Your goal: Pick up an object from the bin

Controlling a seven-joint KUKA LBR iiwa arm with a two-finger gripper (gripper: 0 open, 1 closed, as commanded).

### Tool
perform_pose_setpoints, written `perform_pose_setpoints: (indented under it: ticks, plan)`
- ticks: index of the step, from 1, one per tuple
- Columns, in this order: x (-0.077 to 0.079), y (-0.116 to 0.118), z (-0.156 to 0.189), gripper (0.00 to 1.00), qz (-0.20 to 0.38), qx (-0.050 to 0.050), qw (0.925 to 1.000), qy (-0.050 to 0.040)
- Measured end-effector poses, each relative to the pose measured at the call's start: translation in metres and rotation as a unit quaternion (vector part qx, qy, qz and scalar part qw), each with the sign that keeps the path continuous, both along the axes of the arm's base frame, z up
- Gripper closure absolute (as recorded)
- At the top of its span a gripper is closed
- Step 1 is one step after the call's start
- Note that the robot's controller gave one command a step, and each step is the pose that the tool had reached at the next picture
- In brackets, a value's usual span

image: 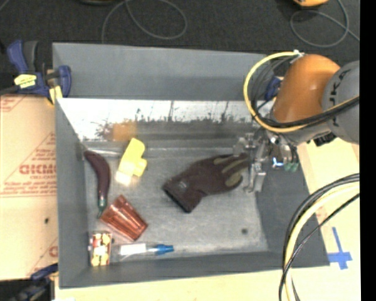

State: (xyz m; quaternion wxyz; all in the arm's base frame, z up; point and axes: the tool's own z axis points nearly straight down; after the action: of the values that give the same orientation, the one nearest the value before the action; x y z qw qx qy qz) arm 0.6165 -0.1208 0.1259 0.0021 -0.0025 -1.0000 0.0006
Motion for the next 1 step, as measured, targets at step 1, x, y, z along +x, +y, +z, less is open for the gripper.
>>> perform_pose_setpoints:
  ticks: [1]
  plan:
    - [0.0019,0.0002,0.0049,0.00,0.001,-0.001,1.0000,-0.0039]
